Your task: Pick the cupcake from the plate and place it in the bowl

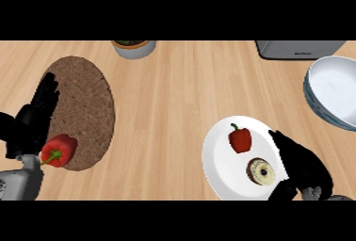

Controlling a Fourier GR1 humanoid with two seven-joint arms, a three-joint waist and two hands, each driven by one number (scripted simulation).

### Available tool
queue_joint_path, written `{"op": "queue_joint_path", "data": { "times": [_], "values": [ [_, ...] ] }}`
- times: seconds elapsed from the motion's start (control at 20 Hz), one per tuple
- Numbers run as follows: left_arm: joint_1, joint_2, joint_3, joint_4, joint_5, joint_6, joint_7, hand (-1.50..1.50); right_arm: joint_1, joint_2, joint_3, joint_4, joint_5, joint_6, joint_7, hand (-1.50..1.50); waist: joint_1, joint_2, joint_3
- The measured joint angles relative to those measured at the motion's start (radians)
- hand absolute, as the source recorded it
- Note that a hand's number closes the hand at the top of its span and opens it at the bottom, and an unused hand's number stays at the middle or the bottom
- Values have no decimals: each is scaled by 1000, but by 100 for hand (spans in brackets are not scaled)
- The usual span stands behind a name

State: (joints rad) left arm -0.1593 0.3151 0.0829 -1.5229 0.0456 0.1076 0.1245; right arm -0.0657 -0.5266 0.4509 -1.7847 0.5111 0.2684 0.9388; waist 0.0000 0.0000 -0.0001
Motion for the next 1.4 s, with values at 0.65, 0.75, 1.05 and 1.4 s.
{"op": "queue_joint_path", "data": {
  "times": [0.65,0.75,1.05,1.4],
  "values": [
    [15,-38,30,-16,-41,-36,-2,0,55,157,-32,133,182,-25,-83,-150,0,0,0],
    [10,-46,36,0,-49,-41,-15,0,55,183,-39,154,208,-23,-88,-150,0,0,0],
    [30,-60,39,-46,-64,-42,7,0,-2,219,-95,240,189,28,-162,150,1,-1,-1],
    [19,-59,56,-45,-66,-63,18,0,-32,245,-134,350,243,-37,-297,150,-2,-9,-12]
  ]
}}
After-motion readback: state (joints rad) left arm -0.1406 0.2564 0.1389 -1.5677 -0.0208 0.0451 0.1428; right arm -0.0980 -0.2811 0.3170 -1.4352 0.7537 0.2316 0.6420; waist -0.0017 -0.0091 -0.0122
